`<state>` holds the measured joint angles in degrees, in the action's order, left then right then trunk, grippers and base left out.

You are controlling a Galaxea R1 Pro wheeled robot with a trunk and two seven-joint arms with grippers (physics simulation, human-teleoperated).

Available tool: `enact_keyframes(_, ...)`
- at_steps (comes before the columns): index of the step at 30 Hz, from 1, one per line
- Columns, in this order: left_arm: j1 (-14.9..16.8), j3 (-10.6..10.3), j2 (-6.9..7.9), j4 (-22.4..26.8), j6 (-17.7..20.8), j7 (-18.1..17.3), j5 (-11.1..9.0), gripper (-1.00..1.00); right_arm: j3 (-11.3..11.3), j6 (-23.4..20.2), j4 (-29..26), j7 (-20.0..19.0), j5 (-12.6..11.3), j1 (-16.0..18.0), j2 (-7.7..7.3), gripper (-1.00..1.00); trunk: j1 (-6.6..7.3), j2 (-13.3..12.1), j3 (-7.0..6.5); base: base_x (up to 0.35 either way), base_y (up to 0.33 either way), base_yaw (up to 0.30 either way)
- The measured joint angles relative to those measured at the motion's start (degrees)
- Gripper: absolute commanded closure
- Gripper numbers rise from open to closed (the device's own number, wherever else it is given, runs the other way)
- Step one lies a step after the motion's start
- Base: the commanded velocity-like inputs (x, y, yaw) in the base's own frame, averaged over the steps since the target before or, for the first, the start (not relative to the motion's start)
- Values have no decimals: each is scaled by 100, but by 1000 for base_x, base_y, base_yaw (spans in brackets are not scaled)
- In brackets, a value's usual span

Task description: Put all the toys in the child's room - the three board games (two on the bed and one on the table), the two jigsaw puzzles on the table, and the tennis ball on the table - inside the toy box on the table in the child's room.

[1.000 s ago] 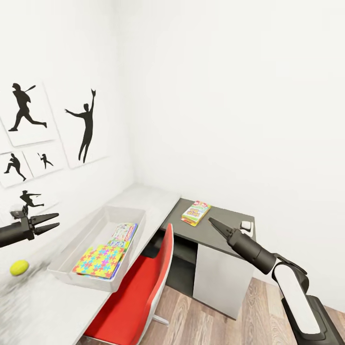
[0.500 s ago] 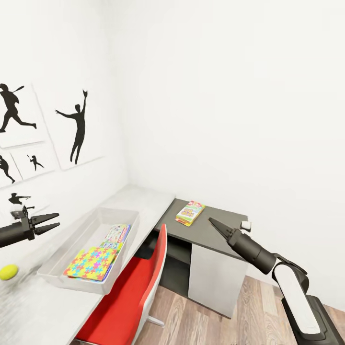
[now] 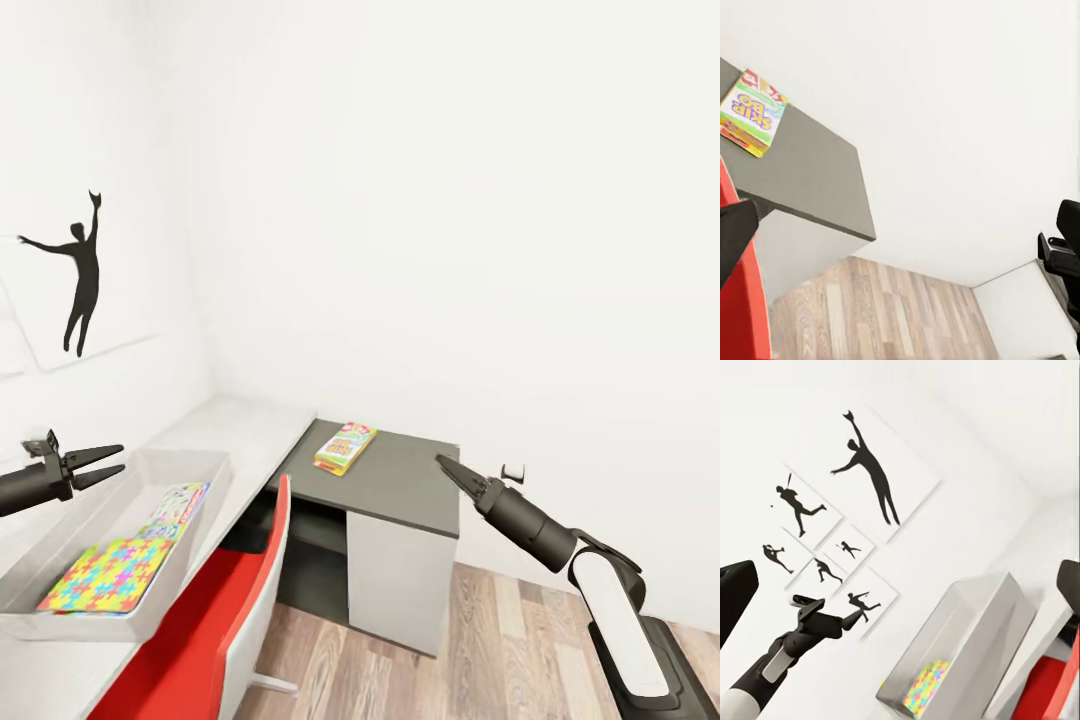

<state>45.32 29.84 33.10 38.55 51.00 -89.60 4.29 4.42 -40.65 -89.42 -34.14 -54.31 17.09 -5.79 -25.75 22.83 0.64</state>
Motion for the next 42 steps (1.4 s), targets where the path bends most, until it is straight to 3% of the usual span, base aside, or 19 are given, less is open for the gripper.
enact_keyframes(20, -1, -1, -4, 2, -9, 0, 1, -100, 0, 0, 10, -2, 3, 2, -2, -100, -1, 4, -109, 20, -217, -231)
enact_keyframes(42, 0, -1, -19, 2, -18, -1, 0, -100, 0, 1, 11, -1, 6, 2, -2, -100, 1, 5, -217, 203, -92, -192)
